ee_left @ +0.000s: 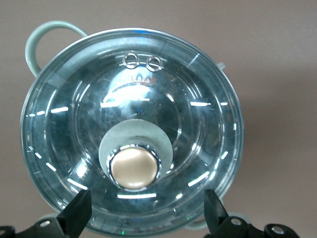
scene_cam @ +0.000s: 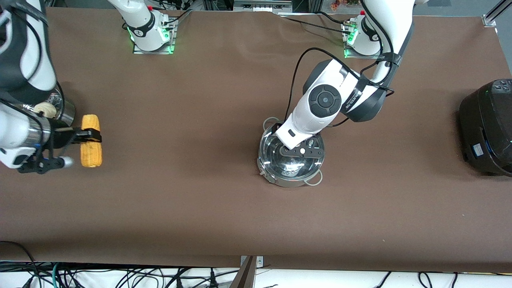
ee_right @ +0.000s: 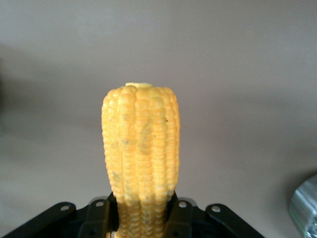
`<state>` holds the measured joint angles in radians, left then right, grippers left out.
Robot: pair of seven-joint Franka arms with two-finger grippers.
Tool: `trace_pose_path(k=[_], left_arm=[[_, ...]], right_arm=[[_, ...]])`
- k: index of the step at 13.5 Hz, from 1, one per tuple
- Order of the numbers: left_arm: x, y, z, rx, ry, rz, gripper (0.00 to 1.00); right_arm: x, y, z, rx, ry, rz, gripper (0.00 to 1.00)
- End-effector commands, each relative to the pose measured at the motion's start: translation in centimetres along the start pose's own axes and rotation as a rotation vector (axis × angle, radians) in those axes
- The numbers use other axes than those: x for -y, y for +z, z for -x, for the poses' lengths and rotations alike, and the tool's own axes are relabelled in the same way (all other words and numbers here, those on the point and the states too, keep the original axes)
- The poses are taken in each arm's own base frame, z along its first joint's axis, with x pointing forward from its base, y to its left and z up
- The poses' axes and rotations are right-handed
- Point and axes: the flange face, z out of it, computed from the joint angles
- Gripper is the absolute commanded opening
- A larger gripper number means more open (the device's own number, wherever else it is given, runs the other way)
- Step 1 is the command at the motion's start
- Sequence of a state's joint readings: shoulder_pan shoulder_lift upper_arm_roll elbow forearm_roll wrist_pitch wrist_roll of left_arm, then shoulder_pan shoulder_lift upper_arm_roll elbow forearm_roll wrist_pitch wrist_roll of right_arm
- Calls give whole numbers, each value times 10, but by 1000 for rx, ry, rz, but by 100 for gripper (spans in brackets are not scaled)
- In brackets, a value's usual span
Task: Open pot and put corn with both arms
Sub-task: 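Lift the corn with the right gripper while the left gripper grips the knob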
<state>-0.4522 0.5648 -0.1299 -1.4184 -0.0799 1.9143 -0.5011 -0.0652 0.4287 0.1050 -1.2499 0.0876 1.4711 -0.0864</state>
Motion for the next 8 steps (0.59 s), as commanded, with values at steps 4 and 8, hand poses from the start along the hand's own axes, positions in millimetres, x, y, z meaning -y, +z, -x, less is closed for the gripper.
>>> trace_pose_path(k=[4,8], left_arm=[[2,5,-14,-44,-2,-29,93],[5,12,-20,-53,-7,-29,86]], right_arm=[[73,-25,1,-6,-41,72,0],[145,-17,-4,-67,17,81,0]])
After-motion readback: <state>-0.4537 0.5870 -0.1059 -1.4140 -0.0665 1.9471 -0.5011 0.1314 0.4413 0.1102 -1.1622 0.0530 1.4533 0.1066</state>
